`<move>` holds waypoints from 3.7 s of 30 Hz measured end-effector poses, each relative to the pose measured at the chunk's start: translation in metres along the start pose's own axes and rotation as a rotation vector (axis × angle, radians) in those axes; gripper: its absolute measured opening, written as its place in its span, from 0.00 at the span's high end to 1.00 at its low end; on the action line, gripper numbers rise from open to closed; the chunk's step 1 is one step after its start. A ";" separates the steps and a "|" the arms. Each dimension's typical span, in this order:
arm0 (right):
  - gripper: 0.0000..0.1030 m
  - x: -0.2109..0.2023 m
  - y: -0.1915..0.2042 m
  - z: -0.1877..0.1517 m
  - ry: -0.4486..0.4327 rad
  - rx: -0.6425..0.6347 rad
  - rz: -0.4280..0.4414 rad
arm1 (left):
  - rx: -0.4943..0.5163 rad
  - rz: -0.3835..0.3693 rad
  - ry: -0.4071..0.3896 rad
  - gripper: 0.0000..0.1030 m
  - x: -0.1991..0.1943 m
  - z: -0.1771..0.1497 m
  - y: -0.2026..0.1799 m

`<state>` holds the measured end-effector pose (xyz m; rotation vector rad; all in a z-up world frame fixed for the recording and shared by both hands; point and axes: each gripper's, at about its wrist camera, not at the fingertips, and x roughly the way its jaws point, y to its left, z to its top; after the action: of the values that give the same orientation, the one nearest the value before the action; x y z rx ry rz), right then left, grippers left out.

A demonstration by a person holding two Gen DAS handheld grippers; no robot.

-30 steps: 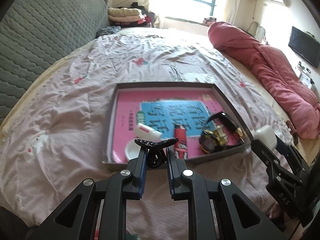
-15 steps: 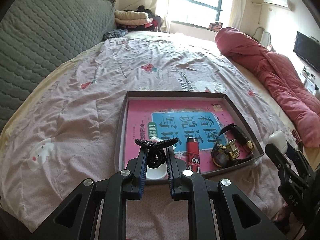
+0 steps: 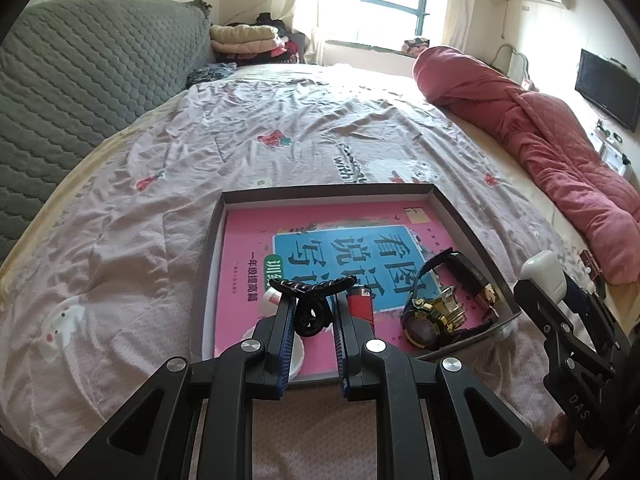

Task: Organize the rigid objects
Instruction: 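Lower the black clip beside the lighter with the left gripper while the right gripper lowers the earbud case, then open the left gripper off the black clip while the right gripper releases the earbud case beside the watch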

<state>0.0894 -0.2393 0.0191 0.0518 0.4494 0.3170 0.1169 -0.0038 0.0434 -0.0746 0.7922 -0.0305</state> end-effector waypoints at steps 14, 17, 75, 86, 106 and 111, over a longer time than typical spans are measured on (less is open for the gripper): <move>0.42 0.015 -0.016 0.001 0.006 0.012 -0.049 | 0.009 -0.007 0.037 0.82 0.025 -0.005 -0.005; 0.42 0.019 -0.021 0.000 0.019 0.030 -0.054 | 0.010 -0.014 0.047 0.82 0.030 -0.007 -0.007; 0.42 0.065 0.001 -0.026 0.206 -0.122 -0.093 | 0.037 -0.030 0.125 0.82 0.068 -0.029 -0.017; 0.42 0.066 0.001 -0.026 0.213 -0.113 -0.079 | 0.020 -0.043 0.143 0.82 0.072 -0.026 -0.015; 0.41 0.065 0.001 -0.027 0.213 -0.113 -0.075 | -0.040 -0.052 0.179 0.82 0.078 -0.025 -0.007; 0.41 0.064 0.001 -0.026 0.214 -0.112 -0.075 | -0.037 -0.057 0.185 0.82 0.078 -0.027 -0.009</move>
<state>0.1322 -0.2193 -0.0313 -0.1094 0.6437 0.2748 0.1529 -0.0181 -0.0301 -0.1309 0.9755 -0.0781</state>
